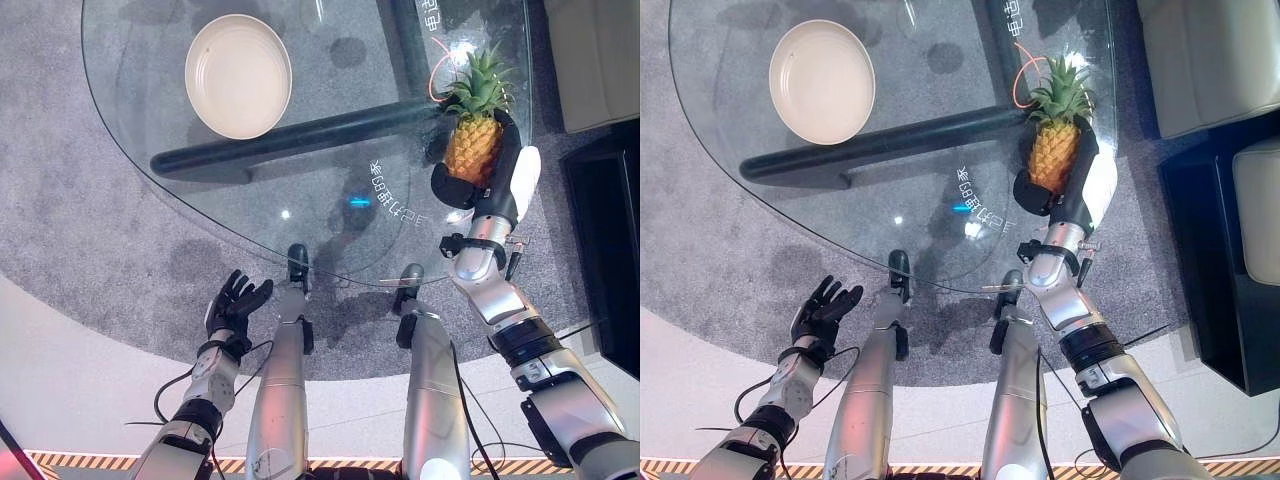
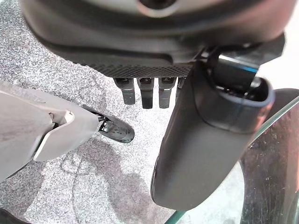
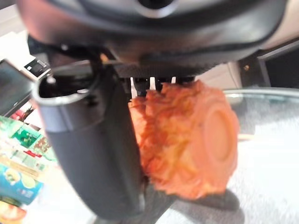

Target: Pick up the fruit to the plate

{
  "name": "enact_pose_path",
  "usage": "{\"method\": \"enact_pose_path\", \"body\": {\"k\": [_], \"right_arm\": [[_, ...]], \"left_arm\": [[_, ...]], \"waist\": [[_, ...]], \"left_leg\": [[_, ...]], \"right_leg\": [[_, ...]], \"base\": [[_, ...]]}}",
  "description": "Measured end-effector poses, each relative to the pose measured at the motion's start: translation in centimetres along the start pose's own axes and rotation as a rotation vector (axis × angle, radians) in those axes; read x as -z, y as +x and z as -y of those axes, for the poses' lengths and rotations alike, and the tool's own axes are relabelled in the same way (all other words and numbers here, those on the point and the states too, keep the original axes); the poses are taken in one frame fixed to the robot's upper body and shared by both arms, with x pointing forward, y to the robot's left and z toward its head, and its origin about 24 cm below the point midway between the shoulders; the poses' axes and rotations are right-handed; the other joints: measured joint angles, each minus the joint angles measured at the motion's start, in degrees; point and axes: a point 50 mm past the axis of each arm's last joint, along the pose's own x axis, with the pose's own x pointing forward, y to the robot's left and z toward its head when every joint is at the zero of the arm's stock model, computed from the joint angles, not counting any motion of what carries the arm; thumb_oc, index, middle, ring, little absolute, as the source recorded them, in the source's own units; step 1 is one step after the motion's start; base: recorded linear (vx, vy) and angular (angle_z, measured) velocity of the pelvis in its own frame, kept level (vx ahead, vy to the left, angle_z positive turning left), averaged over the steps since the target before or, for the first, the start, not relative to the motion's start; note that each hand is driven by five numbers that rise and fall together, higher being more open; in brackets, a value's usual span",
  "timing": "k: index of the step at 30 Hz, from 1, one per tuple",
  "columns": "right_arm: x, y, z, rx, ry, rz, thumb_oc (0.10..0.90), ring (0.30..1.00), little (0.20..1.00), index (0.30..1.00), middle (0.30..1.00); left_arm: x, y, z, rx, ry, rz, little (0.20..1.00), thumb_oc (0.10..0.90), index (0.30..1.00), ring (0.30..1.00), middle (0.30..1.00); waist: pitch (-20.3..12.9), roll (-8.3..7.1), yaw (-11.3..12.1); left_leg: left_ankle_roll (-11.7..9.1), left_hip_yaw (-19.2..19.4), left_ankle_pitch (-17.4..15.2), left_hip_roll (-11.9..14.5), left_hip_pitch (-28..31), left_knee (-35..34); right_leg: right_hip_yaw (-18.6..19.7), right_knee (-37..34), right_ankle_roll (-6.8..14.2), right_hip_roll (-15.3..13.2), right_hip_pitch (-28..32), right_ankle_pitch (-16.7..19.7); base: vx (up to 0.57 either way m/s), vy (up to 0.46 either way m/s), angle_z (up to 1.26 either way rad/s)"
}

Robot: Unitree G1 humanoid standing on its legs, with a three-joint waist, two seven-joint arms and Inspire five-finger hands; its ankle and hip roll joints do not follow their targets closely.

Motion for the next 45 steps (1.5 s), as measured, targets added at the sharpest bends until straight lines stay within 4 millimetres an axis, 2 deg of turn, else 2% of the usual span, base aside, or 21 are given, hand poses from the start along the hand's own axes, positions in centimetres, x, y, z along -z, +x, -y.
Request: {"method": "enact_pose_path", "body": {"k": [6, 15, 27, 34, 45], "right_arm": [[0.0, 0.2, 0.0, 0.009, -0.026, 0.016, 0.1, 0.3, 0.2, 0.3, 0.3], [0.5, 0.1, 0.1, 0.018, -0.094, 0.033, 0.1, 0.3, 0.2, 0.3, 0.3], [1.6, -0.7, 0.8, 0.073, -0.228, 0.097, 0.1, 0.3, 0.2, 0.3, 0.3], [0.7, -0.8, 1.2, 0.083, -0.241, 0.19, 0.1, 0.3, 0.2, 0.3, 0.3], [-2.2, -1.4, 1.6, 0.122, -0.195, 0.394, 0.1, 0.3, 0.2, 0.3, 0.3]], "left_arm": [[-0.6, 0.1, 0.2, -0.004, -0.121, 0.039, 0.9, 0.8, 0.9, 0.9, 0.9], [-2.9, 0.3, 0.7, -0.007, -0.304, 0.173, 0.9, 0.8, 0.9, 0.9, 0.9], [-8.8, 0.7, 1.8, -0.062, -0.457, 0.435, 0.9, 0.8, 0.9, 0.9, 0.9], [-11.8, 0.2, 2.6, -0.087, -0.53, 0.575, 0.9, 0.8, 0.9, 0.9, 0.9], [-15.4, -2.0, 6.0, 0.083, -0.414, 0.793, 0.9, 0.8, 0.9, 0.9, 0.9]], "waist": [[0.0, 0.0, 0.2], [0.0, 0.0, 0.4], [0.1, 0.35, 0.2], [0.2, 0.37, 0.3], [0.2, 0.36, 0.5]], "left_leg": [[0.0, 0.0, 0.0, 0.0, 0.1, 0.1], [-0.1, -0.1, 0.6, -0.1, 0.8, -0.2], [0.0, -0.1, 1.1, -0.2, 1.9, -1.2], [0.0, 0.0, 1.1, -0.1, 1.9, -1.4], [0.0, 0.0, 1.2, -0.1, 2.1, -1.7]], "right_leg": [[0.0, 0.0, 0.0, 0.0, 0.1, 0.0], [0.0, 0.2, 0.0, -0.1, 0.6, 0.0], [0.0, 0.2, 0.0, -0.2, 1.2, 0.1], [0.0, 0.0, 0.0, -0.2, 1.2, 0.1], [-0.1, -0.3, 0.0, -0.2, 1.5, 0.2]], "base": [[0.0, 0.0, 0.0], [0.0, 0.0, 0.0], [0.0, 0.002, 0.0], [0.0, 0.001, 0.0], [-0.01, -0.003, 0.0]]}}
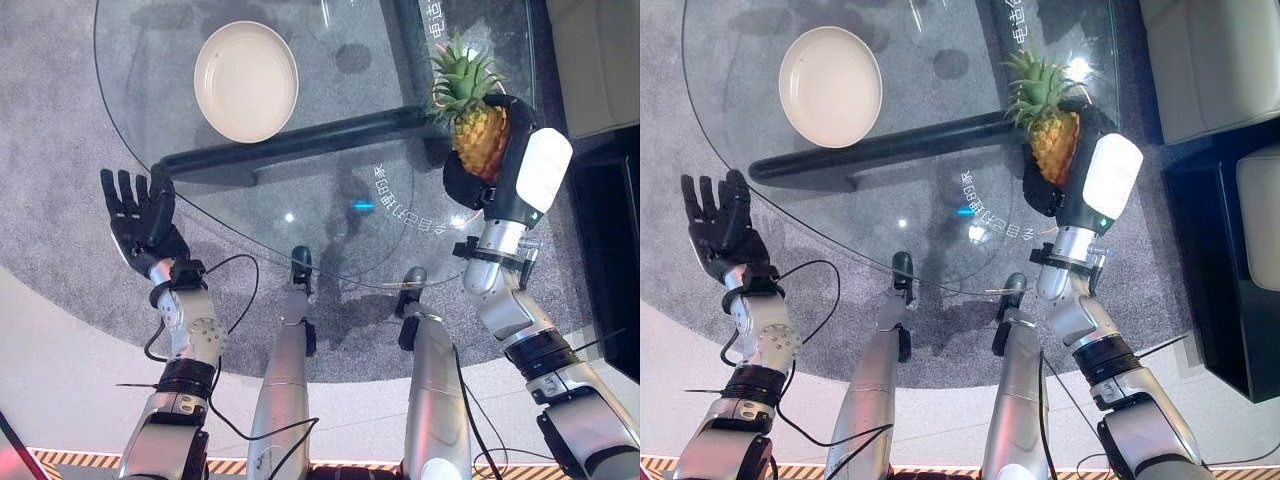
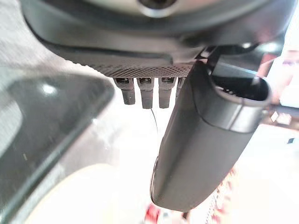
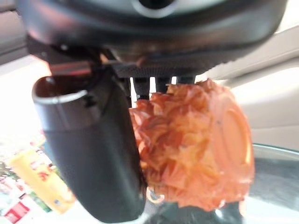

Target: Pick up the fruit to the plate

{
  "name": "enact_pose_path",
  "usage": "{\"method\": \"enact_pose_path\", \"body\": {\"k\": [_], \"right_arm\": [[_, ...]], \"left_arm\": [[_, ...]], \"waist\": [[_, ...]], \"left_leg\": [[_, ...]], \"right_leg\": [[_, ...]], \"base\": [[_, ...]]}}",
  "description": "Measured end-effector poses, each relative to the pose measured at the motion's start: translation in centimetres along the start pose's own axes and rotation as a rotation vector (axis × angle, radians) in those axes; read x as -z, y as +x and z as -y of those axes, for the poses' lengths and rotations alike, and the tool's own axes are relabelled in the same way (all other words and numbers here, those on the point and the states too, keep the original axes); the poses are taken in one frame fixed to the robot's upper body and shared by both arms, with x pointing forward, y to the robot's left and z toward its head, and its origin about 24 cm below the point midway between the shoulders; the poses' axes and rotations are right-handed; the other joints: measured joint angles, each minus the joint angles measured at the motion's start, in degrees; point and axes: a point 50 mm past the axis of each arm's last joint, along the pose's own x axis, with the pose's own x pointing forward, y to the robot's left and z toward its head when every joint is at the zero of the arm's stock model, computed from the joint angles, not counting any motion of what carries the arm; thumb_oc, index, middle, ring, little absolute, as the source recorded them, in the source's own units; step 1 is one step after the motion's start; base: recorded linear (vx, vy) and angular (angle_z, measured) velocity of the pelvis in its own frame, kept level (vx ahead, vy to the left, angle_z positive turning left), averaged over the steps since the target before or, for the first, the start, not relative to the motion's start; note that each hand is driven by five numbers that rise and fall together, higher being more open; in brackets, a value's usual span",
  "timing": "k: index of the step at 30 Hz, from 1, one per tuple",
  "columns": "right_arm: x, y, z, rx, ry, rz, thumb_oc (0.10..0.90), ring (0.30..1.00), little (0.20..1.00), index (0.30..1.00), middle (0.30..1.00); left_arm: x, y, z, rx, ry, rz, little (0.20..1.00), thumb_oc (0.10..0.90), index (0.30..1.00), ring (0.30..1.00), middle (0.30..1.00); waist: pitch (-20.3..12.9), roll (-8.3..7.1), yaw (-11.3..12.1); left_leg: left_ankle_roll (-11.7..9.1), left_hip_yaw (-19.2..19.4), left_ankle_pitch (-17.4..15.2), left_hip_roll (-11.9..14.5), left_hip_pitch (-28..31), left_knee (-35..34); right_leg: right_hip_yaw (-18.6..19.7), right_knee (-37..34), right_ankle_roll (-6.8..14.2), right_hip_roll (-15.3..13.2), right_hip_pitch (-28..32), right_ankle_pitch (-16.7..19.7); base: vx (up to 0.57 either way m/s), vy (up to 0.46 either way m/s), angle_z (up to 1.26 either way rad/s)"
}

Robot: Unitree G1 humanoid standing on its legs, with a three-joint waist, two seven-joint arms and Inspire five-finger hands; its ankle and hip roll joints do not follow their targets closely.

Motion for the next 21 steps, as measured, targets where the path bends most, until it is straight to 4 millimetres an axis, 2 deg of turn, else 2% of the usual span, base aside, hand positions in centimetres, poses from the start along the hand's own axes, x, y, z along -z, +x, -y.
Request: {"method": "enact_pose_path", "body": {"k": [6, 13, 21], "right_arm": [[-0.4, 0.1, 0.2, 0.008, 0.002, 0.03, 0.1, 0.3, 0.2, 0.3, 0.3], [-1.8, 0.4, 0.6, 0.029, 0.048, 0.089, 0.1, 0.3, 0.2, 0.3, 0.3], [-2.1, 0.8, 0.5, 0.014, 0.054, 0.101, 0.1, 0.3, 0.2, 0.3, 0.3]], "left_arm": [[-0.5, -0.4, 2.3, 0.136, 0.005, 0.007, 0.9, 0.8, 0.9, 0.9, 0.9], [0.7, -0.8, 3.9, 0.269, 0.031, -0.102, 0.9, 0.8, 0.9, 0.9, 0.9], [1.4, -0.7, 6.1, 0.393, 0.074, -0.207, 0.9, 0.8, 0.9, 0.9, 0.9]], "waist": [[0.0, 0.0, 0.2], [0.0, 0.03, 0.4], [0.0, 0.03, 0.4]], "left_leg": [[0.1, 0.3, 0.3, 0.1, 1.0, -1.4], [0.2, 0.5, 0.3, 0.1, 1.8, -1.6], [0.2, 0.7, 0.4, -0.1, 2.7, -1.6]], "right_leg": [[0.0, -1.3, 0.2, 0.1, 0.8, 0.4], [-0.2, -3.0, 0.5, 0.2, 2.3, 0.7], [-0.2, -3.4, 0.7, 0.0, 3.4, 1.2]], "base": [[0.0, -0.004, -0.01], [0.0, 0.005, 0.0], [0.0, 0.005, 0.0]]}}
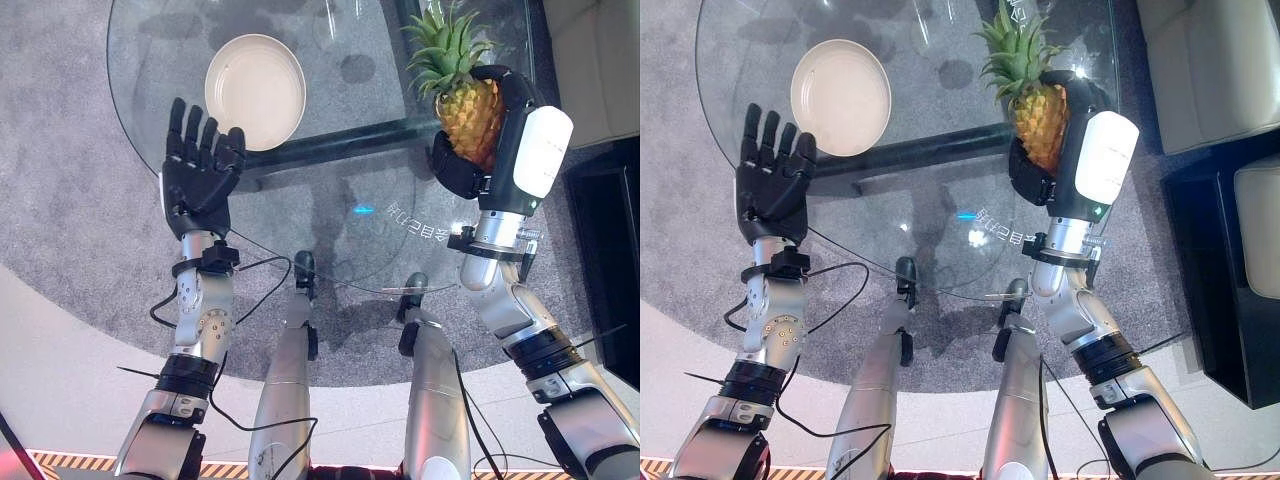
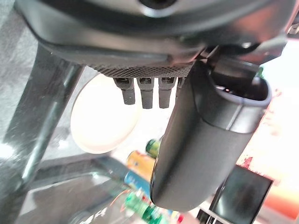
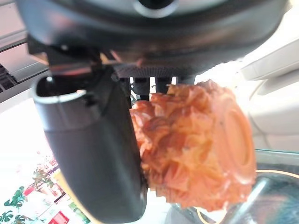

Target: Pick up the fruit to the plate

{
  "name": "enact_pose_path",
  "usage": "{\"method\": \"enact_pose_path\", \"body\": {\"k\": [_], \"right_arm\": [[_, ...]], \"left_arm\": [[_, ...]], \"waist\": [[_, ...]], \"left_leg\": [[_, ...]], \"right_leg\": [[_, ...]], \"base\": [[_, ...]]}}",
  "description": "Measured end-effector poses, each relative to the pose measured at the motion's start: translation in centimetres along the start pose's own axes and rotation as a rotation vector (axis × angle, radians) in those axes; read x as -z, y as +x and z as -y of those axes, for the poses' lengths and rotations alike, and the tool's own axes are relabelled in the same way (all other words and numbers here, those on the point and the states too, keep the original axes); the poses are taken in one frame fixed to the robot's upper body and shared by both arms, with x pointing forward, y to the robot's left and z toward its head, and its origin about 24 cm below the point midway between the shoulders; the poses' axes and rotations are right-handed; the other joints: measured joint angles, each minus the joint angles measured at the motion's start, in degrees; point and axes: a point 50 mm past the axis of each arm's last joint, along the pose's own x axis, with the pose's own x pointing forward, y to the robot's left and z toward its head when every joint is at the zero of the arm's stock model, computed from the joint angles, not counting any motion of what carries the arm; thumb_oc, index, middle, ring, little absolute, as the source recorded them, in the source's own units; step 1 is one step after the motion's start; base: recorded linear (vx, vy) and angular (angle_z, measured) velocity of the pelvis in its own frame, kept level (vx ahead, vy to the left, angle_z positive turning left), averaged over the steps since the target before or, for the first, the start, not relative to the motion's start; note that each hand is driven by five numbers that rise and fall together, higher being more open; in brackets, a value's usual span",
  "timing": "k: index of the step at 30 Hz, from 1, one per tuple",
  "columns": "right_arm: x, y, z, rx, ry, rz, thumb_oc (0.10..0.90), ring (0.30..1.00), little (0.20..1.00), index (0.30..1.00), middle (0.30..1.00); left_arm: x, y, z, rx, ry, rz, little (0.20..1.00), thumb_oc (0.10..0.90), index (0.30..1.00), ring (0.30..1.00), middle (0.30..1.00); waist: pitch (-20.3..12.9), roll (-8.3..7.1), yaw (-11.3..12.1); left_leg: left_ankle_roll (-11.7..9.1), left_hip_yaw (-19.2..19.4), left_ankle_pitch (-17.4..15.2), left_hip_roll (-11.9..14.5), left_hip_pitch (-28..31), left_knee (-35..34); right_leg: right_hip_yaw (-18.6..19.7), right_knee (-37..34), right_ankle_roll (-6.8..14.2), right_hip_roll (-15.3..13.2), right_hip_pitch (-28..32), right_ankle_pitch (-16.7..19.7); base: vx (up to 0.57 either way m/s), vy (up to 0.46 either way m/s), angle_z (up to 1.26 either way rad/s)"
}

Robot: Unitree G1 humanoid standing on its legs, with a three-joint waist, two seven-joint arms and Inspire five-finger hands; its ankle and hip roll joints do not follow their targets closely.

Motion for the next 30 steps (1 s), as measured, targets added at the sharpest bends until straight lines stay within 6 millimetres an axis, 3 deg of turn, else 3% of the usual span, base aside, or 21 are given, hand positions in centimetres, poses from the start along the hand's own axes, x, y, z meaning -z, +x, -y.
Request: {"method": "enact_pose_path", "body": {"k": [9, 30], "right_arm": [[-0.9, 0.4, -0.7, -0.059, 0.016, 0.034, 0.1, 0.3, 0.2, 0.3, 0.3], [-3.6, 0.2, -2.2, -0.2, 0.07, 0.132, 0.1, 0.3, 0.2, 0.3, 0.3]], "left_arm": [[1.6, 0.7, 2.6, 0.106, 0.01, -0.127, 0.9, 0.8, 0.9, 0.9, 0.9], [3.2, 0.6, 4.6, 0.159, -0.075, -0.251, 0.9, 0.8, 0.9, 0.9, 0.9]], "waist": [[0.0, 0.0, -0.7], [0.0, 0.0, -0.8]], "left_leg": [[0.3, 0.1, 0.3, -0.1, 0.1, -0.8], [0.5, 0.3, 0.5, -0.2, 1.0, -1.8]], "right_leg": [[0.0, -1.1, 0.2, 0.0, 0.2, 0.5], [0.0, -2.3, 0.5, 0.0, 1.2, 1.0]], "base": [[0.0, 0.001, 0.0], [0.0, 0.001, 0.0]]}}
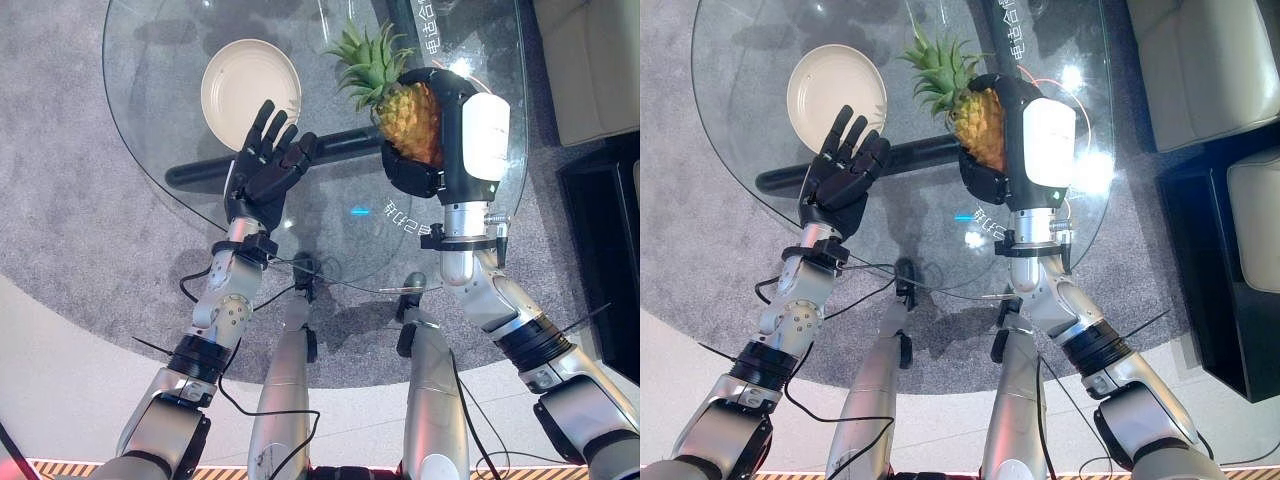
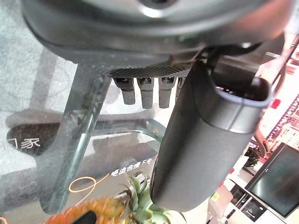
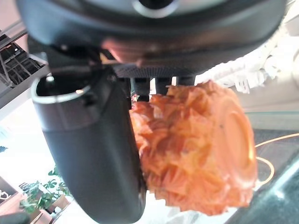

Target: Pick up the fruit to the plate

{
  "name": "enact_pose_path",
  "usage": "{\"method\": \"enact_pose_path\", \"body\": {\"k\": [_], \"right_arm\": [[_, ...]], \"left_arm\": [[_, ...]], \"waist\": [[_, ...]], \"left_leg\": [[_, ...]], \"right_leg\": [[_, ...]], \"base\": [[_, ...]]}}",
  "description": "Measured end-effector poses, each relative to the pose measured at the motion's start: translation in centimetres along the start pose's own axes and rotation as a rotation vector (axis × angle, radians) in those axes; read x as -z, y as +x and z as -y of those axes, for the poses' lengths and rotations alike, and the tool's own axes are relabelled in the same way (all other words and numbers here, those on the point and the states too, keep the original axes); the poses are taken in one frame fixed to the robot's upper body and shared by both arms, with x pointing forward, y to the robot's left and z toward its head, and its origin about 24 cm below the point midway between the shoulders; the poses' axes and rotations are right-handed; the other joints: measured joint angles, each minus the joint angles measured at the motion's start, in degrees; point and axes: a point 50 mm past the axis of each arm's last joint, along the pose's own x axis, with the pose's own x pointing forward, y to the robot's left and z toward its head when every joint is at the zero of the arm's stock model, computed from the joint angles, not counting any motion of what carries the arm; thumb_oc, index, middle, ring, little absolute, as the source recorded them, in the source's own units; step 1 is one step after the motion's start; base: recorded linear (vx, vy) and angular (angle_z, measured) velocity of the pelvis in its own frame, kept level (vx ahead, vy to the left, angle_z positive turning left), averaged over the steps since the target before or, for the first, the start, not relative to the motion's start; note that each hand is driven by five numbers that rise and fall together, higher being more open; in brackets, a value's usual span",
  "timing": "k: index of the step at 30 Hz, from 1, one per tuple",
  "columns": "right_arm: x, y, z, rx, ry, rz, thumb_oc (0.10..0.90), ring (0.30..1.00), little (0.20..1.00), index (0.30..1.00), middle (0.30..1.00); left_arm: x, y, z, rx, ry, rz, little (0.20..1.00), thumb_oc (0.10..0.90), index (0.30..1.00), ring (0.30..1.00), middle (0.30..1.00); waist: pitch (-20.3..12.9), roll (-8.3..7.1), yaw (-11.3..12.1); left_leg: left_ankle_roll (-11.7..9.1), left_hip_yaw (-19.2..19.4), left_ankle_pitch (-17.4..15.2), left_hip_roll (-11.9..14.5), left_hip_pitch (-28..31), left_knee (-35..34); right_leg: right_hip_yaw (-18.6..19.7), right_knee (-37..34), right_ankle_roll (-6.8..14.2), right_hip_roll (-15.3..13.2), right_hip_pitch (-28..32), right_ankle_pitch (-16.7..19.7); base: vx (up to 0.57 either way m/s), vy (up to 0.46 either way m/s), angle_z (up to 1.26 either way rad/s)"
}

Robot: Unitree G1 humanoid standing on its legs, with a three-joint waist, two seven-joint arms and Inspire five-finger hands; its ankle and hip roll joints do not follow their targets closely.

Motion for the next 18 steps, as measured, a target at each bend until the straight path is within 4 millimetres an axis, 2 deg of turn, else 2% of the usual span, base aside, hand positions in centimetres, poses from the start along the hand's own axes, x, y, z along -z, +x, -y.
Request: {"method": "enact_pose_path", "body": {"k": [9, 18], "right_arm": [[-0.9, 0.3, -0.8, -0.07, 0.016, 0.02, 0.1, 0.3, 0.2, 0.3, 0.3], [-2.2, 0.3, -1.1, -0.118, 0.055, 0.045, 0.1, 0.3, 0.2, 0.3, 0.3]], "left_arm": [[0.0, 0.8, 1.5, 0.035, -0.056, 0.012, 0.9, 0.8, 0.9, 0.9, 0.9], [0.0, 0.8, 1.8, 0.039, -0.074, 0.012, 0.9, 0.8, 0.9, 0.9, 0.9]], "waist": [[0.0, -0.01, -0.1], [0.0, -0.01, -0.1]], "left_leg": [[0.1, 0.0, 0.1, -0.1, 0.0, -0.1], [0.1, 0.0, 0.2, -0.1, 0.1, -0.1]], "right_leg": [[0.0, -0.2, 0.1, -0.1, 0.0, 0.1], [0.0, -0.1, 0.1, -0.1, 0.1, 0.2]], "base": [[0.0, 0.0, 0.0], [0.0, 0.0, 0.0]]}}
